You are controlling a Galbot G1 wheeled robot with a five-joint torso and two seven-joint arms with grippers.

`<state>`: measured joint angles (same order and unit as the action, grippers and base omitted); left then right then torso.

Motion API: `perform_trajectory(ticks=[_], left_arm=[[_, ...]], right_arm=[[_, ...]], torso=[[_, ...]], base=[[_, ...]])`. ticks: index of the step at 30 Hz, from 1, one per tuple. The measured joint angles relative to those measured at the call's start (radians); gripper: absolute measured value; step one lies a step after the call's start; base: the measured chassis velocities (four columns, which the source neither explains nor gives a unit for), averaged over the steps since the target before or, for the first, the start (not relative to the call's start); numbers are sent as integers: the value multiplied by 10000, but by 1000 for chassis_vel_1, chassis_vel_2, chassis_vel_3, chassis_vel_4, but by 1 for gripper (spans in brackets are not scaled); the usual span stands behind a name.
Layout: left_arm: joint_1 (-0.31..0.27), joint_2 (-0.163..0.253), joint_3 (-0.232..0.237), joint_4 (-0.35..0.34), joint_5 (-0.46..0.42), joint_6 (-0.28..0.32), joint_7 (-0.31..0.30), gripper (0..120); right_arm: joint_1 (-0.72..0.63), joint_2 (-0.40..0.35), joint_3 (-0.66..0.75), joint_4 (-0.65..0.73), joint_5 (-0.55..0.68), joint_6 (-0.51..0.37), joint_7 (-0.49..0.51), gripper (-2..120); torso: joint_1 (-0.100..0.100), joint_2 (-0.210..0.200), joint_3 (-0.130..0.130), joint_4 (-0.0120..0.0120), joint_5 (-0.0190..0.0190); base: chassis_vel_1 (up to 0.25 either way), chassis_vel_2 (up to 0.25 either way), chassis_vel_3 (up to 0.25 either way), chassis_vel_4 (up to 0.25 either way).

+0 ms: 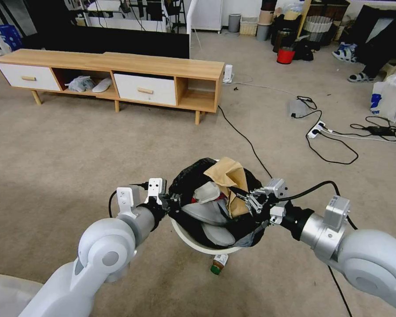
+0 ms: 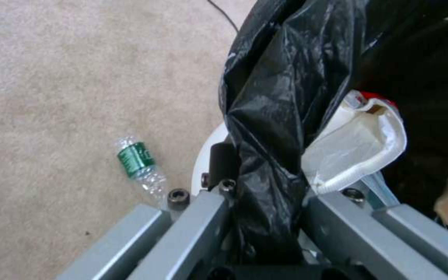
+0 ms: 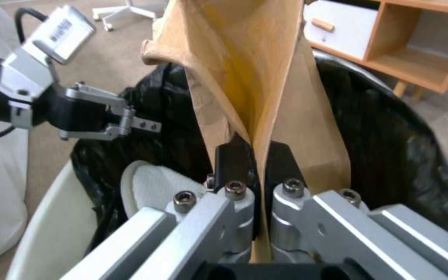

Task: Pick up the trash bin and place the garbage on the floor into it.

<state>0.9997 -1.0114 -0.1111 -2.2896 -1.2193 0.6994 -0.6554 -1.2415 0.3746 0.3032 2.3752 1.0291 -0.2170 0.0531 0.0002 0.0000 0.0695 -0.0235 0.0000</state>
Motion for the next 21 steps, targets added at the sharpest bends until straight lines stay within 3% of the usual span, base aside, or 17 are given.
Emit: perform_trajectory(ticks=[21], left_arm=[[-295, -310, 139, 17, -168, -4, -74, 0]], right_arm=[[71, -86, -791, -445, -185, -213, -152, 0]], torso=[[-1, -1, 0, 1, 0]], base=[[0, 0, 0, 0]])
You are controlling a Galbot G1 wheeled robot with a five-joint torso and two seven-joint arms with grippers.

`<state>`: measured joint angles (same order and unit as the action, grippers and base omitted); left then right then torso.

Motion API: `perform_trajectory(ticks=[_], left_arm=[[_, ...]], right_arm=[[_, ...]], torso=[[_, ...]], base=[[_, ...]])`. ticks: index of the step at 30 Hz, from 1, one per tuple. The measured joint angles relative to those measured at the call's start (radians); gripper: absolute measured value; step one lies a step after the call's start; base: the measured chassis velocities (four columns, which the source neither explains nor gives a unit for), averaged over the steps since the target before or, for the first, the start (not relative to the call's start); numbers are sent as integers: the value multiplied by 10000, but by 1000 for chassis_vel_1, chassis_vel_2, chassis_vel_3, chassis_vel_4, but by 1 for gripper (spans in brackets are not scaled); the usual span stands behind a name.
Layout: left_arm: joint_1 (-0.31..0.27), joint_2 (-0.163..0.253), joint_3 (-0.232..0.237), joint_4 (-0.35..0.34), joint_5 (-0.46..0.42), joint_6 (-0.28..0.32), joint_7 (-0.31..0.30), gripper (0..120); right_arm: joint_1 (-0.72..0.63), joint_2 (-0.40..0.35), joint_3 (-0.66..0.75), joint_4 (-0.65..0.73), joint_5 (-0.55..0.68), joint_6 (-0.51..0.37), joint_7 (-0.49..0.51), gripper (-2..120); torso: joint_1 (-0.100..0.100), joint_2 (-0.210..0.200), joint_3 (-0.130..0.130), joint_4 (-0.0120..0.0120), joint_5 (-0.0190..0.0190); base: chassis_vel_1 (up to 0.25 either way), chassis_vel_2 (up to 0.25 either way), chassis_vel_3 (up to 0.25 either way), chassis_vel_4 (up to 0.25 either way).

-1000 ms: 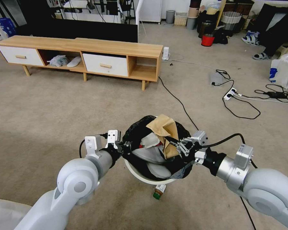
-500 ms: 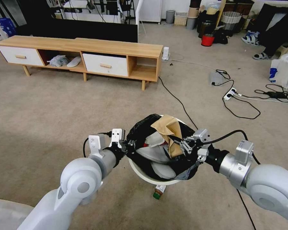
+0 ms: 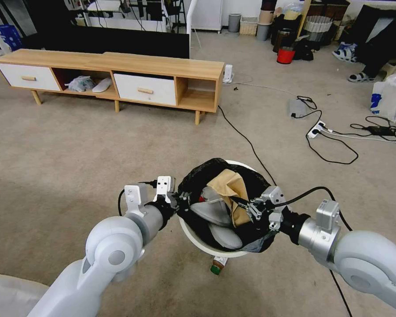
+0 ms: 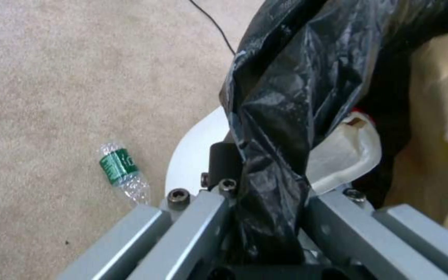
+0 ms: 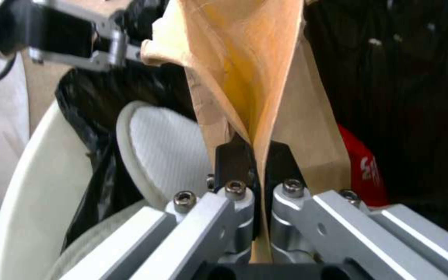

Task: Pick up the trash bin and place the garbage on the floor into it.

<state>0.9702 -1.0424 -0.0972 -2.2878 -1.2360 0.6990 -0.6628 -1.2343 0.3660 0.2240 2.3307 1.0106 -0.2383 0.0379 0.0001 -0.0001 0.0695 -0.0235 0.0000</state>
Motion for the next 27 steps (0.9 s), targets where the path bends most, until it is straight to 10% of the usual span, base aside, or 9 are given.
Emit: perform_trajectory(ticks=[27], left_arm=[[-389, -219, 321, 283, -27, -21, -51, 0]], right_arm=[[97, 41, -20, -186, -17, -252, -25, 14]], torso=[[0, 0, 0, 0, 0]], base=[[0, 0, 0, 0]])
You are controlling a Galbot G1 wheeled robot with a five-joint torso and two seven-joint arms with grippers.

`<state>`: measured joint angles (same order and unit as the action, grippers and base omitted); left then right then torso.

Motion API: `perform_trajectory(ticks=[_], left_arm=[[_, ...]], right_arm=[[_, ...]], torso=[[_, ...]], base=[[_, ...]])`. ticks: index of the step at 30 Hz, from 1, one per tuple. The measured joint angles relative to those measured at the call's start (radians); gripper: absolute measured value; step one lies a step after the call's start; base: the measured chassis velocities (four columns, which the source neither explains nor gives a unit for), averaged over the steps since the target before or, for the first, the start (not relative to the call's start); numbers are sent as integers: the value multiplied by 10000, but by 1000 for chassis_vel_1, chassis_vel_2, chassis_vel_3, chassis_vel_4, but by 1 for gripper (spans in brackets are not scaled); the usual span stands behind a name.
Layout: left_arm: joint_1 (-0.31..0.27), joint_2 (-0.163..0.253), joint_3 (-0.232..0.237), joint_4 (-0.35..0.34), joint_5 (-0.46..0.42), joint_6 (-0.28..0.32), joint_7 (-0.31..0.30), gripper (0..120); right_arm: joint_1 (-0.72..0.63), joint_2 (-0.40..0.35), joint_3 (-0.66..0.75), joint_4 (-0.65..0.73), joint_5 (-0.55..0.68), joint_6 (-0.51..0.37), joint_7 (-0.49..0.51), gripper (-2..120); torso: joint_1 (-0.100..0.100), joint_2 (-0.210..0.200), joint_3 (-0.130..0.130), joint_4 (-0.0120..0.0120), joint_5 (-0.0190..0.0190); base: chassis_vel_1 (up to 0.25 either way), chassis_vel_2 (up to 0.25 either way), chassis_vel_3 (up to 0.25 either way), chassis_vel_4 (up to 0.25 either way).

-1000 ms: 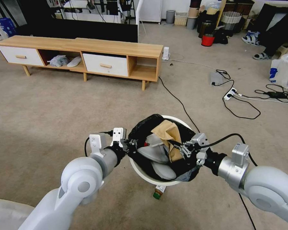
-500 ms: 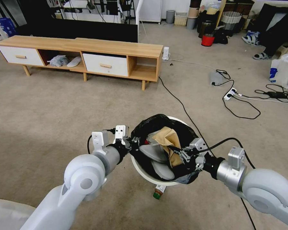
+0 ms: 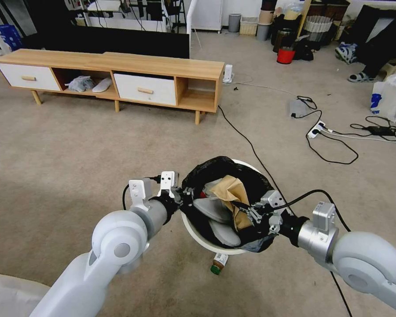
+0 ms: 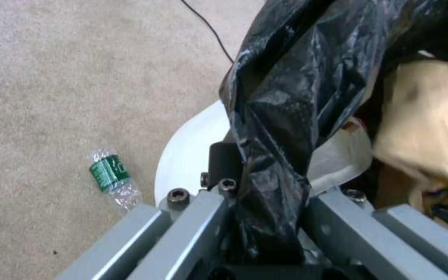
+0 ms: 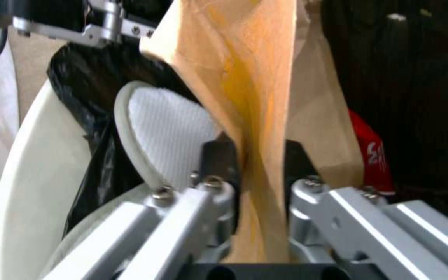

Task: Pick up the trash bin and place the garbage on the floor into it.

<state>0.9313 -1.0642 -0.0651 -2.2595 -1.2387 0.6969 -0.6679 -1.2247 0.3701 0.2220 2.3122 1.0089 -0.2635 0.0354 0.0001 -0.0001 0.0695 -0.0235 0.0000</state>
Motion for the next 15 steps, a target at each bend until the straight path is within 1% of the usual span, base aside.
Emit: perform_trajectory(ticks=[1, 3, 4, 6, 7, 9, 10, 12, 13, 15], left_arm=[[0, 0, 0, 0, 0, 0, 0, 0], [39, -29, 31, 2, 16, -1, 3, 0], [39, -29, 31, 2, 16, -1, 3, 0], [67, -55, 41, 2, 16, -1, 10, 0], [67, -55, 41, 2, 16, -1, 10, 0], [79, -63, 41, 0, 18, 0, 8, 0], [79, -63, 41, 0, 18, 0, 8, 0], [104, -67, 43, -5, 15, -1, -14, 0], [104, -67, 43, -5, 15, -1, -14, 0], [145, -74, 50, -7, 13, 0, -30, 0]], right_arm=[[0, 0, 0, 0, 0, 0, 0, 14], [46, 10, 40, 22, 4, 0, 6, 25], [46, 10, 40, 22, 4, 0, 6, 25], [54, 10, 63, 44, 9, 4, 5, 36], [54, 10, 63, 44, 9, 4, 5, 36], [50, 24, 71, 51, -11, 11, 5, 47], [50, 24, 71, 51, -11, 11, 5, 47], [50, 62, 86, 51, -50, 27, 1, 57], [50, 62, 86, 51, -50, 27, 1, 57], [52, 81, 100, 32, -107, 52, -20, 69]], torso=[[0, 0, 0, 0, 0], [0, 0, 0, 1, 0], [0, 0, 0, 1, 0], [0, 0, 0, 0, 0], [0, 0, 0, 0, 0], [0, 0, 0, 0, 0], [0, 0, 0, 0, 0], [0, 0, -1, 0, 0], [0, 0, -1, 0, 0], [0, 0, 0, 0, 0]], base=[[0, 0, 0, 0], [0, 0, 0, 0], [0, 0, 0, 0], [0, 0, 0, 0], [0, 0, 0, 0], [0, 0, 0, 0], [0, 0, 0, 0], [0, 0, 0, 0], [0, 0, 0, 0], [0, 0, 0, 0]])
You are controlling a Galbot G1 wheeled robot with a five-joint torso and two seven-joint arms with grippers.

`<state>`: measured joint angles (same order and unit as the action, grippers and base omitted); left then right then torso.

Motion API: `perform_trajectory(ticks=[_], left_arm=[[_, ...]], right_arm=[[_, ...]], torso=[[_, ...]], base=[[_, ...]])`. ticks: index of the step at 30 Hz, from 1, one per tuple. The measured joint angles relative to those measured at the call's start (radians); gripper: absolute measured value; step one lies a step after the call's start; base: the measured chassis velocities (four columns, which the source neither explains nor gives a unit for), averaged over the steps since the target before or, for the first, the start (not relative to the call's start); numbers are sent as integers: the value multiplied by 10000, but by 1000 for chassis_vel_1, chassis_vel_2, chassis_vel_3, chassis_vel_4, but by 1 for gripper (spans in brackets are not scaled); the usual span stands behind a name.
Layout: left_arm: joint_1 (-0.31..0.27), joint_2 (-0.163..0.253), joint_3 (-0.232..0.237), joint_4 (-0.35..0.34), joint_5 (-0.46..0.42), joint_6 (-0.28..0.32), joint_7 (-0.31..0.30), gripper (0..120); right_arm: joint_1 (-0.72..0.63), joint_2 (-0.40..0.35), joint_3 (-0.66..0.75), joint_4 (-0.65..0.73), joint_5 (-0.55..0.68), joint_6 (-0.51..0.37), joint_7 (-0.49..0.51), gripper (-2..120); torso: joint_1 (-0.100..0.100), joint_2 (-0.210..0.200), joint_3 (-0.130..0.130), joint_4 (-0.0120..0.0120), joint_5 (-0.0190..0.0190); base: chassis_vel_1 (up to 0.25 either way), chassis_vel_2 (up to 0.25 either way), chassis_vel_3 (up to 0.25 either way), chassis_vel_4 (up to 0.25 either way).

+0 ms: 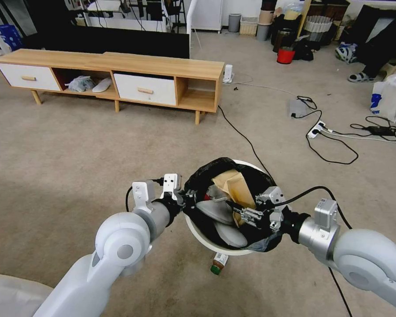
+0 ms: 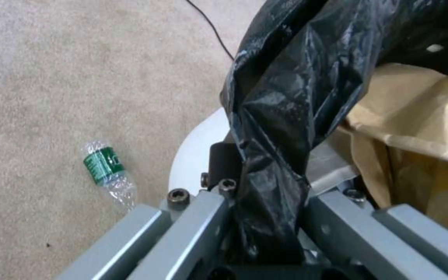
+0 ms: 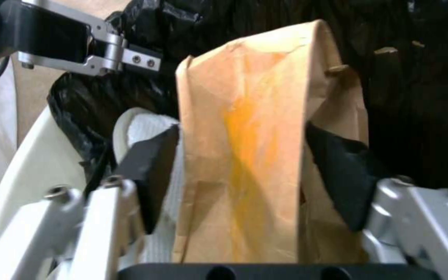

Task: Pick up the trash bin and place the garbage on the floor into it.

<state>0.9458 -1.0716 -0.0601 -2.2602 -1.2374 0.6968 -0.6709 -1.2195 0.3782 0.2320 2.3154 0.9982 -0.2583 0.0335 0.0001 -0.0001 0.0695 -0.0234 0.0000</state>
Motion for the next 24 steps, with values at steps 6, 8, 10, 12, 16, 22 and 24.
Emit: perform_trajectory(ticks=[6, 8, 10, 12, 16, 22, 24], left_arm=[[-1, -3, 7, 31, 18, 11, -15, 0], [-18, -3, 7, 45, 23, 12, -15, 0], [-38, -9, 8, 66, 35, 13, -16, 0], [-59, -19, -8, 95, 58, 14, -13, 0], [-57, -25, -39, 100, 71, 15, -13, 0], [-42, -13, -113, 119, 54, 16, -220, 0], [-41, -12, -119, 134, 38, 15, -243, 0]], right_arm=[[-17, -23, 5, 36, -31, 11, -12, 93], [-34, -51, 7, 64, -31, 10, -12, 96], [-57, -83, 8, 94, -31, 9, -12, 99], [-103, -146, 12, 143, -31, 5, -12, 100], [-136, -208, 57, 200, -25, 3, -13, 100], [-145, -260, 240, 312, 52, -6, -14, 100], [-168, -292, 311, 346, 56, -6, -16, 100]], torso=[[0, 0, 0, 0, 0], [0, 0, 0, 0, 0], [-1, 0, 0, 0, 0], [0, 0, 0, 0, 0], [0, 0, 0, 0, 0], [0, 0, 0, 1, 1], [0, 0, 0, 2, 0]], base=[[0, 0, 0, 0], [0, 0, 0, 0], [0, 0, 0, 0], [0, 0, 0, 0], [0, 0, 0, 0], [0, 0, 0, 0], [0, 0, 0, 0]])
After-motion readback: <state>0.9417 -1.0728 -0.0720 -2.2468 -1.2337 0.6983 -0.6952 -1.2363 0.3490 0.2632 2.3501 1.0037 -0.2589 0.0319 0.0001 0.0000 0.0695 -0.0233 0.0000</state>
